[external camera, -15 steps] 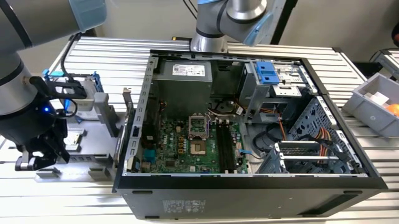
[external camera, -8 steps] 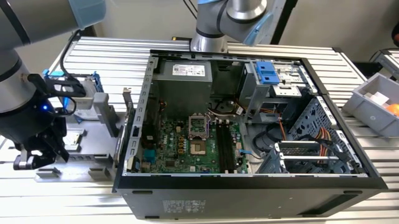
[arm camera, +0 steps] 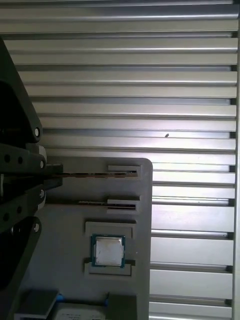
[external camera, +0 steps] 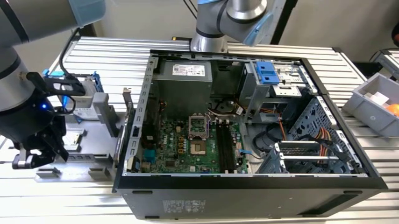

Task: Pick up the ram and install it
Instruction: 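Pick up the ram and move it above insertion slot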

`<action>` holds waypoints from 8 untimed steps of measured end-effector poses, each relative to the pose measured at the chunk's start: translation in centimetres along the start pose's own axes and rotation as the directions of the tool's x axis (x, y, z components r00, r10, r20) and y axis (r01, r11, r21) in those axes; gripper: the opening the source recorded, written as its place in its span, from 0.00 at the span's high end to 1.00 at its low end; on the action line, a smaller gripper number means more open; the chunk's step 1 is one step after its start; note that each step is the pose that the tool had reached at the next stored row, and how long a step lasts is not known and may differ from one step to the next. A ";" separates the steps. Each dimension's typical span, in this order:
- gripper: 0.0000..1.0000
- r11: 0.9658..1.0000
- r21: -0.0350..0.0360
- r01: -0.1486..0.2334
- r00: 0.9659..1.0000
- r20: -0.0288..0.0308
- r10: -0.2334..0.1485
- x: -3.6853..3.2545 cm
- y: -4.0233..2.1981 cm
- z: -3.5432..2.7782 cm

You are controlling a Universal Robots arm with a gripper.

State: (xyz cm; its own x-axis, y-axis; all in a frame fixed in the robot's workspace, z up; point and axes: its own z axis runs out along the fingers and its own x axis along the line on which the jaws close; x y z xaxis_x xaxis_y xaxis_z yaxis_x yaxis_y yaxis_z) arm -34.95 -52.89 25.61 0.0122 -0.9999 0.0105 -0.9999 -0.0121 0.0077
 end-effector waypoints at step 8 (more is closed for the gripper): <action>1.00 1.000 0.000 0.001 1.000 0.000 -0.001 0.00 0.00 -0.32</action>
State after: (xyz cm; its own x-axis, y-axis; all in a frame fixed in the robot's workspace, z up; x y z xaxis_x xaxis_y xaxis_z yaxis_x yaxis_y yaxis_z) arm -34.95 -52.89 25.93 0.0130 -0.9999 0.0106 -0.9999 -0.0129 0.0077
